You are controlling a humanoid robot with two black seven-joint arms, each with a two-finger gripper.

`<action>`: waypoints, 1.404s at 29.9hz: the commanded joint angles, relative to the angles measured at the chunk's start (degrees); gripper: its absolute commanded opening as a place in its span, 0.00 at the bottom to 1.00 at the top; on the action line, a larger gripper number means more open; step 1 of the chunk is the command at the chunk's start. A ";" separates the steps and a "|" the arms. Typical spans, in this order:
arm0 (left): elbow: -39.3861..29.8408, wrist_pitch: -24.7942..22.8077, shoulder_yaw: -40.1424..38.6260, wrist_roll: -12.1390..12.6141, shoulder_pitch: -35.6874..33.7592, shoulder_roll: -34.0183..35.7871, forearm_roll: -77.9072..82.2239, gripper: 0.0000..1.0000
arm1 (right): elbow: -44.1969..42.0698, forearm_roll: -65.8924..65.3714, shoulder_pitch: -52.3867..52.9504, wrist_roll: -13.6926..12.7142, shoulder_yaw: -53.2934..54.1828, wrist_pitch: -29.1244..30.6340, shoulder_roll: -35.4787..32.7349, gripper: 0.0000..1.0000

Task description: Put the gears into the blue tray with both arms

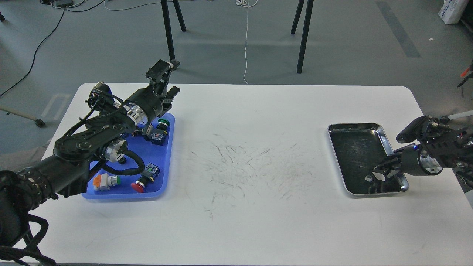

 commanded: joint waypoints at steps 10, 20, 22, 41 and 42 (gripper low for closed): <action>0.61 0.00 0.00 0.00 0.00 -0.08 0.09 1.00 | 0.00 0.26 3.22 0.02 -0.05 0.00 0.00 0.13; 0.70 0.00 0.00 0.00 0.00 -0.08 0.09 1.00 | 0.18 1.32 7.88 0.02 1.09 -0.26 -0.18 0.13; 0.70 0.00 0.00 0.00 0.00 -0.17 0.09 1.00 | 0.61 2.28 7.88 0.02 1.88 -0.35 0.00 0.13; 1.22 0.00 0.00 0.00 0.09 -0.61 0.09 1.00 | 7.21 31.28 7.71 0.02 2.59 2.90 6.41 0.12; 1.40 0.00 0.00 0.00 0.09 -0.61 0.09 1.00 | 7.38 32.16 7.71 0.02 2.59 3.16 6.85 0.12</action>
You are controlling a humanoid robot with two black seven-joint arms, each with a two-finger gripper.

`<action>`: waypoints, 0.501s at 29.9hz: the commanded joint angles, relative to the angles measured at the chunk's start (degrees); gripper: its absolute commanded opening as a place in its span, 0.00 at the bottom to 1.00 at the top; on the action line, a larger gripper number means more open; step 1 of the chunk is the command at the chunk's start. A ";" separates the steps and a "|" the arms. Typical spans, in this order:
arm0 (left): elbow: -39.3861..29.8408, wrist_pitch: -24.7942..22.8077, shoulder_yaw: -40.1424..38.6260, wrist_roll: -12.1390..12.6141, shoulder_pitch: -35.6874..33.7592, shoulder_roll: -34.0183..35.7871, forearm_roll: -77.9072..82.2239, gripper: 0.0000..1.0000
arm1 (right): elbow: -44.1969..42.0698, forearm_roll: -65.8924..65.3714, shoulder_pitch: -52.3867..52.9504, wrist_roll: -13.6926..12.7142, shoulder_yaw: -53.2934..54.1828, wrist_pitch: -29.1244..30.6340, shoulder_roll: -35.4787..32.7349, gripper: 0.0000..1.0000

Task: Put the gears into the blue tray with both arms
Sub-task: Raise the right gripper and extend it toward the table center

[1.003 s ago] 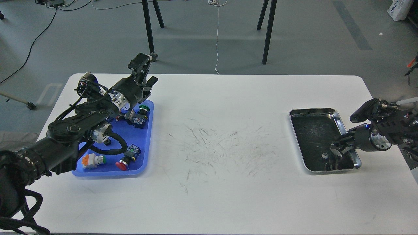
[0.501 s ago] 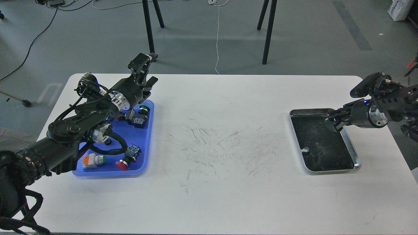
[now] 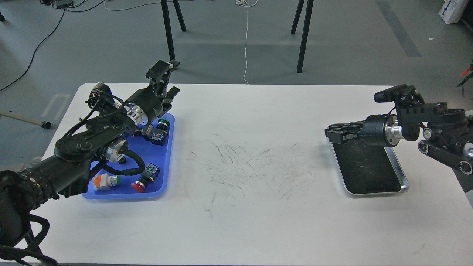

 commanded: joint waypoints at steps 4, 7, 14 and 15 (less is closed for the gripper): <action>0.67 -0.02 0.00 0.00 0.09 -0.06 0.00 1.00 | 1.66 6.40 -0.22 0.00 0.08 1.00 2.28 0.11; 0.67 -0.02 0.00 0.00 0.09 -0.06 0.00 1.00 | 1.66 6.93 -0.40 0.00 0.43 1.01 3.59 0.11; 0.67 -0.02 0.00 0.00 0.09 -0.06 -0.09 1.00 | 1.40 12.72 -0.57 0.00 0.52 1.01 8.52 0.11; 0.67 -0.02 -0.08 0.00 0.09 -0.06 -0.09 1.00 | 1.23 13.43 -0.66 0.00 0.60 1.01 9.04 0.11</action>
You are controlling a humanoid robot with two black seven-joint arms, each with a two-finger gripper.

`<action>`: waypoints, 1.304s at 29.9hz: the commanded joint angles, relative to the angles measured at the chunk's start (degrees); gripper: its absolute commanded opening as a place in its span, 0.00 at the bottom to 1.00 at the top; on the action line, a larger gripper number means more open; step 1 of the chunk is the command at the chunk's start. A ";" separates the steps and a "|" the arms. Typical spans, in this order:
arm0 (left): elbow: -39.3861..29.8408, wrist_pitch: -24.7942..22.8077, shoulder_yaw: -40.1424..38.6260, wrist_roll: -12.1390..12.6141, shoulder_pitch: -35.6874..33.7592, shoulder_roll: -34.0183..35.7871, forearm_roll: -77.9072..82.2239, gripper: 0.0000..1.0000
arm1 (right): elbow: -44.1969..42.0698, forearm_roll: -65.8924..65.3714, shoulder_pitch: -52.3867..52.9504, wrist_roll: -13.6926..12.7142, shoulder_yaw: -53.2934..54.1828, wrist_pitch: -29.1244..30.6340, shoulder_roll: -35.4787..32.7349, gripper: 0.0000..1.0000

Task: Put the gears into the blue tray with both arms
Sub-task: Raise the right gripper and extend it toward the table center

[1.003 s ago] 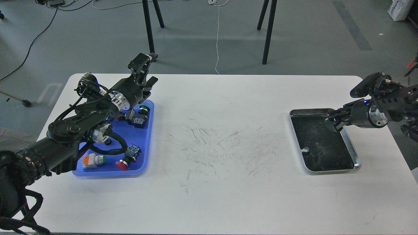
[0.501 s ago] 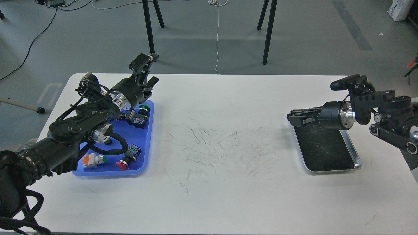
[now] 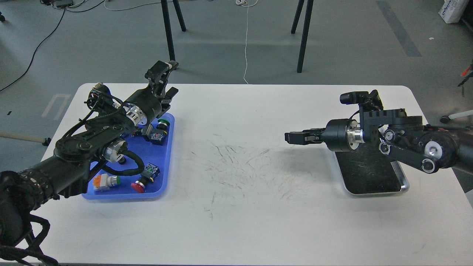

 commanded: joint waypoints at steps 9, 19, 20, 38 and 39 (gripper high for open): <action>-0.01 0.09 -0.05 0.00 0.00 -0.17 -0.05 1.00 | -1.26 6.45 -4.44 0.00 5.35 1.14 5.65 0.11; -0.01 0.09 -0.23 0.00 0.00 -0.17 -0.05 1.00 | -3.19 5.75 -5.23 0.00 5.00 0.88 11.62 0.10; -0.01 0.09 -0.32 0.00 0.00 -0.17 -0.05 1.00 | -3.63 5.48 -5.14 0.00 4.83 0.79 12.41 0.10; 0.52 0.09 -0.14 0.00 0.00 0.09 -0.05 1.00 | -9.34 -1.63 -5.14 0.00 2.81 0.35 23.32 0.08; 0.69 0.09 -0.14 0.00 0.00 0.09 -0.05 1.00 | -9.34 -2.34 -5.14 0.00 2.54 0.26 23.67 0.08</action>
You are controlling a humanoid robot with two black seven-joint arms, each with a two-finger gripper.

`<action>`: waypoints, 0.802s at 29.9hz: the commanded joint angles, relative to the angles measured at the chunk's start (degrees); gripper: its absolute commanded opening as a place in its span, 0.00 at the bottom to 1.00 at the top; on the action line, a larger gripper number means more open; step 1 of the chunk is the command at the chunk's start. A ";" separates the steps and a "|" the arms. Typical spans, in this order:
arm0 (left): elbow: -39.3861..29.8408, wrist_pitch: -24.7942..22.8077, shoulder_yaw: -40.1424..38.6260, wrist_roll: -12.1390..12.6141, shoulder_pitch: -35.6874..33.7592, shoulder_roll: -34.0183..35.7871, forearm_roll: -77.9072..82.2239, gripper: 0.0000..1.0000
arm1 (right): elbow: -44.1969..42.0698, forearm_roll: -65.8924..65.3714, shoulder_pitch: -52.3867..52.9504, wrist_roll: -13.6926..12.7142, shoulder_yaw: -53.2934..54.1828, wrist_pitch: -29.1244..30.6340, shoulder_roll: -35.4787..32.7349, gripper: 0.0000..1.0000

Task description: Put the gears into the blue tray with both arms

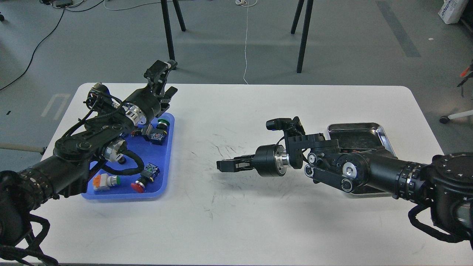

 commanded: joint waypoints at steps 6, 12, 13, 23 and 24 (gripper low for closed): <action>0.75 0.00 0.11 0.00 0.00 0.00 0.00 1.00 | -0.01 -3.65 0.33 0.00 -2.32 -1.06 2.02 0.08; 0.67 0.00 0.11 0.00 0.00 -0.18 0.00 1.00 | -0.37 -4.80 0.51 0.00 -2.85 -2.03 2.81 0.08; 0.75 0.00 0.11 0.00 0.00 -0.18 0.00 1.00 | -0.54 -4.80 0.51 0.00 -2.85 -2.03 2.81 0.08; 0.75 0.00 0.11 0.00 0.00 0.17 0.00 1.00 | -1.68 -4.80 0.25 0.00 -2.94 -3.52 3.43 0.08; 0.67 0.00 0.11 0.00 0.00 0.17 0.00 1.00 | -1.86 -4.80 0.25 0.00 -2.94 -3.69 3.43 0.08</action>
